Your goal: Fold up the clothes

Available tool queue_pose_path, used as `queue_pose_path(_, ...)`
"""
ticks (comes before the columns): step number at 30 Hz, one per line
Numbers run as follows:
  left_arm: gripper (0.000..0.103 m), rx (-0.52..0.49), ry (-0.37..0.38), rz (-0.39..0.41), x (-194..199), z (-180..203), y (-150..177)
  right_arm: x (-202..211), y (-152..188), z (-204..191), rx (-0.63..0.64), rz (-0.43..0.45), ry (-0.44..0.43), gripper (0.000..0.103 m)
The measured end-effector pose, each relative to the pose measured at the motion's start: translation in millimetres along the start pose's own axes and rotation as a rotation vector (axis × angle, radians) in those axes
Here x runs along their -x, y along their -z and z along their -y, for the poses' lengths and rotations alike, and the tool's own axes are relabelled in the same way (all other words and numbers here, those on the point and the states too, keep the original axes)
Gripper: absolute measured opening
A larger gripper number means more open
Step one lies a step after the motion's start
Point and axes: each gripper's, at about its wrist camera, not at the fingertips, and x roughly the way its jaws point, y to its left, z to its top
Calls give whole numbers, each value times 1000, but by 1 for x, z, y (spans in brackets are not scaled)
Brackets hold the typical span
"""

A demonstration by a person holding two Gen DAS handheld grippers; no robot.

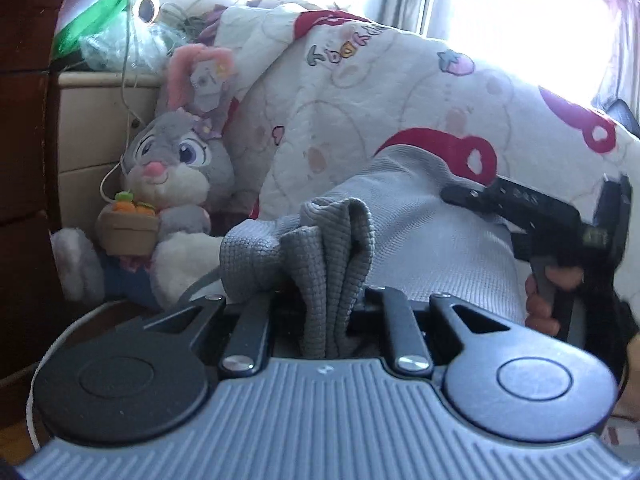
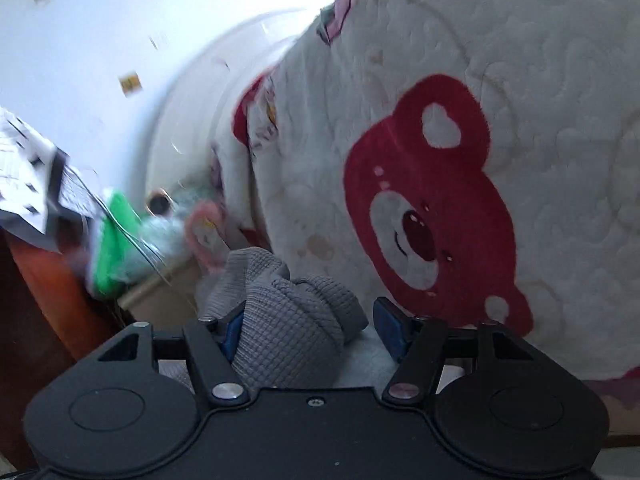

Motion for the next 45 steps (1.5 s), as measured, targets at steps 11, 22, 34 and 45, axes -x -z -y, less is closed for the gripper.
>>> queue_pose_path(11,24,-84,-250,277,47,27,-7,52,-19,-47,125,175,-73,75)
queue_pose_path(22,66,-106,-448,479,108,36,-10,37,-11,-75,417,83,23,16)
queue_pose_path(34,10,-261,-277,-67,-6,13,10,-17,0,-83,631,-89,16,1)
queue_pose_path(45,63,-241,-340,-60,16,11,-16,16,-30,-40,243,23,133,55)
